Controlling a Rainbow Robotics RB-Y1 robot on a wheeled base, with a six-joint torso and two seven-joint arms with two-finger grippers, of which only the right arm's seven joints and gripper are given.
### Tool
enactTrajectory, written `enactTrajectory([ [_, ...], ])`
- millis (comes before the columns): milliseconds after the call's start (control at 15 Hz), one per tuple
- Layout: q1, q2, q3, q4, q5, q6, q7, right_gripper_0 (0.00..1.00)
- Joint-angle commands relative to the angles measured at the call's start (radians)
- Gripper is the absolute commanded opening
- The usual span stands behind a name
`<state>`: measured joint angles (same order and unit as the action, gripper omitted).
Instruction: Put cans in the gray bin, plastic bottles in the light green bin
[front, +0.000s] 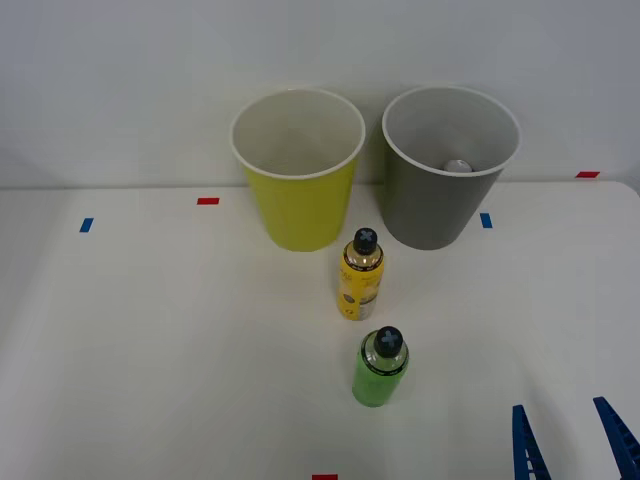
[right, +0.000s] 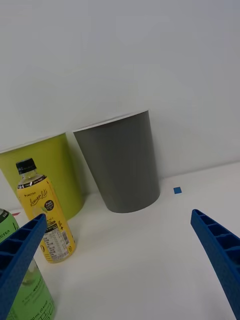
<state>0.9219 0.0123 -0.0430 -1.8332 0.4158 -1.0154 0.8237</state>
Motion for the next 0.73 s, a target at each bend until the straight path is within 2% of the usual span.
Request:
enactTrajectory([
  [67, 0.000, 0.000, 0.000, 0.000, 0.000, 0.000, 0.000, 1.00],
  [733, 0.000, 0.000, 0.000, 0.000, 0.000, 0.000, 0.000, 1.00],
])
